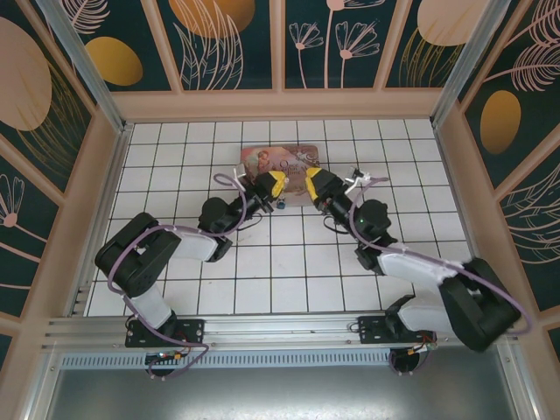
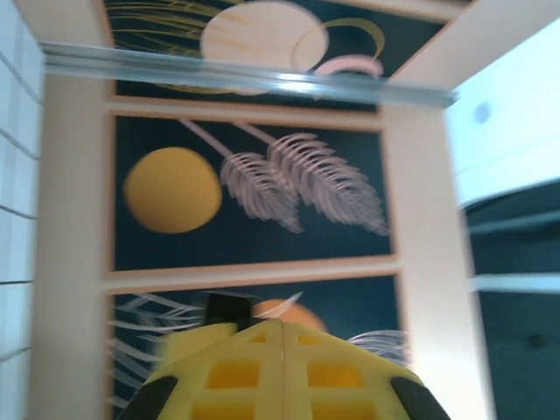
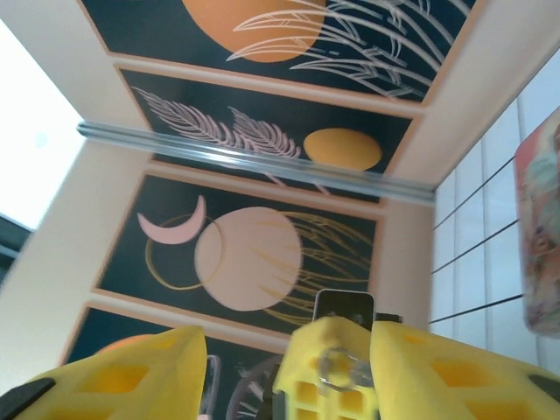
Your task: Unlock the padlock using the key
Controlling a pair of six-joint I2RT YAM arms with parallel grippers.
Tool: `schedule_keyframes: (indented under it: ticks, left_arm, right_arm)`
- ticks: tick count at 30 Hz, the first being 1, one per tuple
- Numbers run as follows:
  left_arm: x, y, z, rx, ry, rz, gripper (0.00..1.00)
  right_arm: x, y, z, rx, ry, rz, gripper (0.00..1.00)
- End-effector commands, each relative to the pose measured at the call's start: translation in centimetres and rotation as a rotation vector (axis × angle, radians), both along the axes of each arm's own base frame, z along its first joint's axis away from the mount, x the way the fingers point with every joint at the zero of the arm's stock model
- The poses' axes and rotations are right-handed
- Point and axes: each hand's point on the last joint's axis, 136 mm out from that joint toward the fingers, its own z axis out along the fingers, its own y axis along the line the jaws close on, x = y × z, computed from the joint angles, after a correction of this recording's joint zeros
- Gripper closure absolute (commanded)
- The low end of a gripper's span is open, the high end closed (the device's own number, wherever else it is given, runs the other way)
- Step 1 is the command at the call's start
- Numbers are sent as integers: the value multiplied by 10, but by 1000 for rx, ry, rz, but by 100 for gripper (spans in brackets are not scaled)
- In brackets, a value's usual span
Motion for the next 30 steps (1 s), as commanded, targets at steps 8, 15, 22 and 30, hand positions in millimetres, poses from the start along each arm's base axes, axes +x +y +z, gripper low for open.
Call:
schedule_keyframes:
  ticks: [8,15,22,30]
  left_arm:
    - [6,-16,-37,842,-423,-48,100]
    - [1,-21,-35,877,-507,-89,100]
    - [-3,-25,-22,774,-519,-80,100]
    - [-10,-26,-10,652,-499,-84,100]
  right_arm:
    - [-2,-12,-34,-406,-42,79,48]
    - [-19,-2,-29,-342,-211,168,53]
    - [-24,2,-31,-314,-257,205,58]
    - [-21,7,-32,-271,-264,222,59]
